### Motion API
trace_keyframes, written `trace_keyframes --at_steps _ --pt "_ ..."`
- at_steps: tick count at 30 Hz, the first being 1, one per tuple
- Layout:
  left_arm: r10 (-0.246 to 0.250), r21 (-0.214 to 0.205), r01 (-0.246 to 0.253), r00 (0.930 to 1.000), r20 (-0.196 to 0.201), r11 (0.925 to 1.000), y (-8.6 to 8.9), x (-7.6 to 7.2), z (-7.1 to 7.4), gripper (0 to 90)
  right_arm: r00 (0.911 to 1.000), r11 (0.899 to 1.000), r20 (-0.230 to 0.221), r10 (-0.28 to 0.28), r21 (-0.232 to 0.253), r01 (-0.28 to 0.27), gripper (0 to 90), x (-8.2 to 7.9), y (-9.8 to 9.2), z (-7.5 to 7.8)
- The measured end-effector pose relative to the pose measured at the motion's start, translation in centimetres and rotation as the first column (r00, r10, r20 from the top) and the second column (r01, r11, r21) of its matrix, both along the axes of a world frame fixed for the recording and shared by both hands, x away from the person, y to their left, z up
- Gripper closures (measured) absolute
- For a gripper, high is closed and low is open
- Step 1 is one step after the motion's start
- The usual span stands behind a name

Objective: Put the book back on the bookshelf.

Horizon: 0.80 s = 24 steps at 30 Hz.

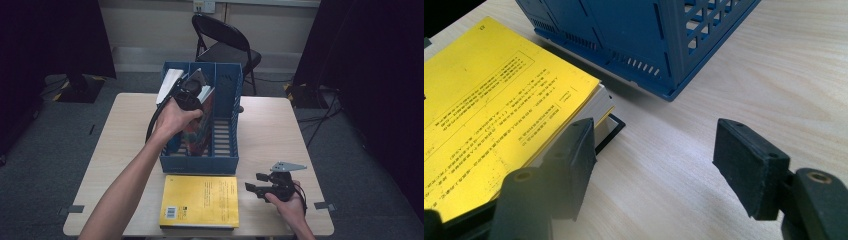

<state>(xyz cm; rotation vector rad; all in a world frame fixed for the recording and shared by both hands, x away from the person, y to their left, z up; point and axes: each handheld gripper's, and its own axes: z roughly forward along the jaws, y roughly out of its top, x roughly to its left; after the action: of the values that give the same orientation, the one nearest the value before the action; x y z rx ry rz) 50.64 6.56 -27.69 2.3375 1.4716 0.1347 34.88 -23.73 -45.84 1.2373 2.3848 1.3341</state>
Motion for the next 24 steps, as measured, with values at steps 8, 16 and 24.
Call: trace_keyframes --at_steps 8,16,24 --pt "-0.037 0.056 0.040 0.9979 -0.053 0.9976 -0.6 0.5 -0.8 71.1 1.0000 1.000 -0.003 -0.008 0.002 0.008 32.5 0.1 0.0 0.0" --pt "0.035 0.038 -0.032 0.9941 -0.103 0.9988 0.3 1.4 -0.7 73.6 0.9999 1.000 0.000 -0.010 0.008 0.010 32.4 -0.1 -0.2 0.0" --pt "0.083 0.012 -0.082 0.9921 -0.094 0.9965 0.6 2.2 -0.3 74.1 0.9999 1.000 -0.006 -0.011 0.010 0.011 31.8 0.0 -0.3 0.0"
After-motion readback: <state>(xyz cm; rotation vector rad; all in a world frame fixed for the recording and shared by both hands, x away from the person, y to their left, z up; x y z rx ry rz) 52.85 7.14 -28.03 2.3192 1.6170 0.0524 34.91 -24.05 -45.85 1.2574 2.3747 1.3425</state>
